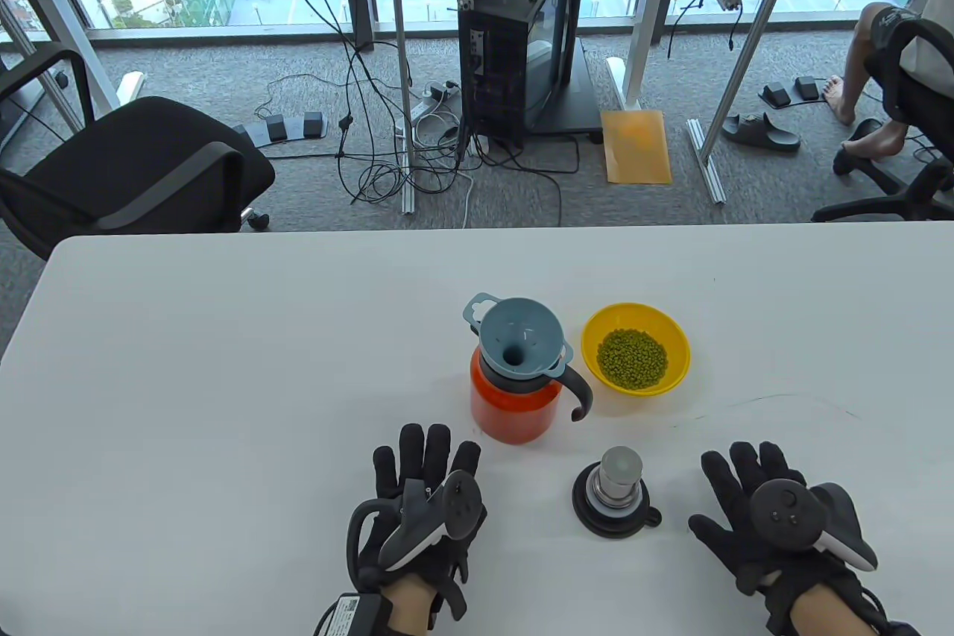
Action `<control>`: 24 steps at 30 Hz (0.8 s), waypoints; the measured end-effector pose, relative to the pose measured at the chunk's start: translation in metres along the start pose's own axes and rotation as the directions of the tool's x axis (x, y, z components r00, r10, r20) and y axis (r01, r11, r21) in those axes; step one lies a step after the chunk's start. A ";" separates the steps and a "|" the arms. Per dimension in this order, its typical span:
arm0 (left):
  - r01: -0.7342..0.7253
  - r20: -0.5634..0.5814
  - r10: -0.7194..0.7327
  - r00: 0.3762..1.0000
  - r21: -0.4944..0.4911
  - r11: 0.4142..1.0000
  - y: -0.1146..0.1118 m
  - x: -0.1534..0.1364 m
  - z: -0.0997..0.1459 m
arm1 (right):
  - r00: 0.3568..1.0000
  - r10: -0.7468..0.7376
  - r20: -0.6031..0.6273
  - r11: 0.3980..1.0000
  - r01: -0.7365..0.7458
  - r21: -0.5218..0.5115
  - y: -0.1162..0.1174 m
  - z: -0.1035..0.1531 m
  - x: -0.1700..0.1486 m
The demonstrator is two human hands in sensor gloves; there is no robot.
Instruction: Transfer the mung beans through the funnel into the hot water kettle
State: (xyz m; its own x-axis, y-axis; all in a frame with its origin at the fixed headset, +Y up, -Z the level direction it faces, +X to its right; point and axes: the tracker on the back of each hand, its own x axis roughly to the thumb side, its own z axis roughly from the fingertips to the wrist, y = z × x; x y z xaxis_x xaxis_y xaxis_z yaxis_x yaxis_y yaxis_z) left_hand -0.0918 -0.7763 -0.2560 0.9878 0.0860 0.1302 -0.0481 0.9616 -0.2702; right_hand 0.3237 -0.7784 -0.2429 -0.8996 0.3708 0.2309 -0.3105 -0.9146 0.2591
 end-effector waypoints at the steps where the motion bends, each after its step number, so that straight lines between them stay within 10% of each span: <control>1: -0.005 -0.002 0.005 1.000 -0.005 1.000 0.000 -0.001 0.000 | 1.000 -0.001 -0.005 1.000 0.001 -0.004 -0.002 0.000 0.001; 24: -0.102 0.029 0.103 0.994 -0.019 0.995 -0.003 -0.013 0.002 | 0.973 -0.182 -0.143 0.983 0.182 -0.015 -0.065 -0.103 0.011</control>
State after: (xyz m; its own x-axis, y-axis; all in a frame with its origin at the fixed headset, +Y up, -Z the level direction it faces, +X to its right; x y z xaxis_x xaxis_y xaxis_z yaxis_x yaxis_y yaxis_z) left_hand -0.1044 -0.7799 -0.2547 0.9729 0.1916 0.1292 -0.1457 0.9426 -0.3005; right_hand 0.3027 -0.7321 -0.3536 -0.8624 0.5044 0.0427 -0.4738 -0.8341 0.2825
